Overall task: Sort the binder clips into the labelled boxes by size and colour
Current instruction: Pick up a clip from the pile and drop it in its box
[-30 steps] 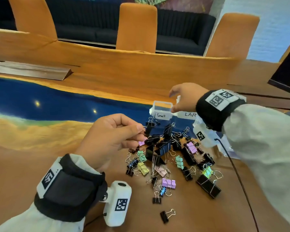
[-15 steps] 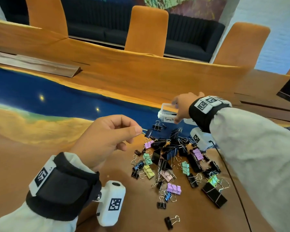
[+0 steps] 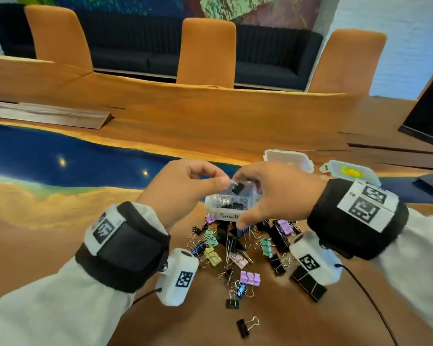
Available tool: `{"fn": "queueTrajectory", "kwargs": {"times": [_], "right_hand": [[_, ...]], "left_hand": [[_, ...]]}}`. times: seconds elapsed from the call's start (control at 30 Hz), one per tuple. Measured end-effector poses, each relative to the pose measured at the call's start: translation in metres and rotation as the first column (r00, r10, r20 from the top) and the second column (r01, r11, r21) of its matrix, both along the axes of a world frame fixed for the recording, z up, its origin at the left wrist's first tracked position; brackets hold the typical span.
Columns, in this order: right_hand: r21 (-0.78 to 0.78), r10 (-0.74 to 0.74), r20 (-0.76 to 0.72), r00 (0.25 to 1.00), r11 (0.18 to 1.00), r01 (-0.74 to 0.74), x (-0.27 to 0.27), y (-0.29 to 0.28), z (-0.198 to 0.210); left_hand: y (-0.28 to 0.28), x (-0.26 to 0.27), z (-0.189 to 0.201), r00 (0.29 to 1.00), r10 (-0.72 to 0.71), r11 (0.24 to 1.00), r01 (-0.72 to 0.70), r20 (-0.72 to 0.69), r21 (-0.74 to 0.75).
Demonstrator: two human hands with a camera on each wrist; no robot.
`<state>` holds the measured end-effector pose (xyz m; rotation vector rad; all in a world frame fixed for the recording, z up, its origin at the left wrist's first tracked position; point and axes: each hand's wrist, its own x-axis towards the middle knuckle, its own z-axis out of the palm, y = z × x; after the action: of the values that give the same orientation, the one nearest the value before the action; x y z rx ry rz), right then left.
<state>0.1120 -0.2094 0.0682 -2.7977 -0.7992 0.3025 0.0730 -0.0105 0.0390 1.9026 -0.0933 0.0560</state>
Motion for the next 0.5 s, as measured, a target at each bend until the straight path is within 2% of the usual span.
{"fn": "queueTrajectory", "kwargs": {"times": [0.1,0.23,0.3,0.43,0.5], "right_hand": [[0.033,-0.015,-0.041,0.999,0.999,0.016,0.003,-0.003,-0.001],[-0.012,-0.096,0.012,0.995,0.995,0.096,0.027,-0.011,0.001],[-0.035,-0.154,0.031,0.988,0.987,0.156,0.045,-0.011,0.002],[-0.216,-0.213,0.220,0.952,0.941,0.260,0.086,0.000,-0.003],[-0.304,-0.231,0.233,0.945,0.905,0.297,0.102,0.010,-0.009]], "left_hand": [[-0.003,0.000,0.000,1.000,0.001,0.998,-0.001,-0.013,0.067],[0.008,-0.004,0.001,0.997,0.062,0.993,-0.066,-0.039,-0.097],[0.015,-0.007,-0.001,0.996,0.075,0.989,-0.081,-0.053,-0.123],[0.021,-0.014,-0.006,0.996,0.067,0.991,-0.074,-0.062,-0.112],[0.024,-0.016,-0.006,0.996,0.059,0.992,-0.065,-0.066,-0.104]]}}
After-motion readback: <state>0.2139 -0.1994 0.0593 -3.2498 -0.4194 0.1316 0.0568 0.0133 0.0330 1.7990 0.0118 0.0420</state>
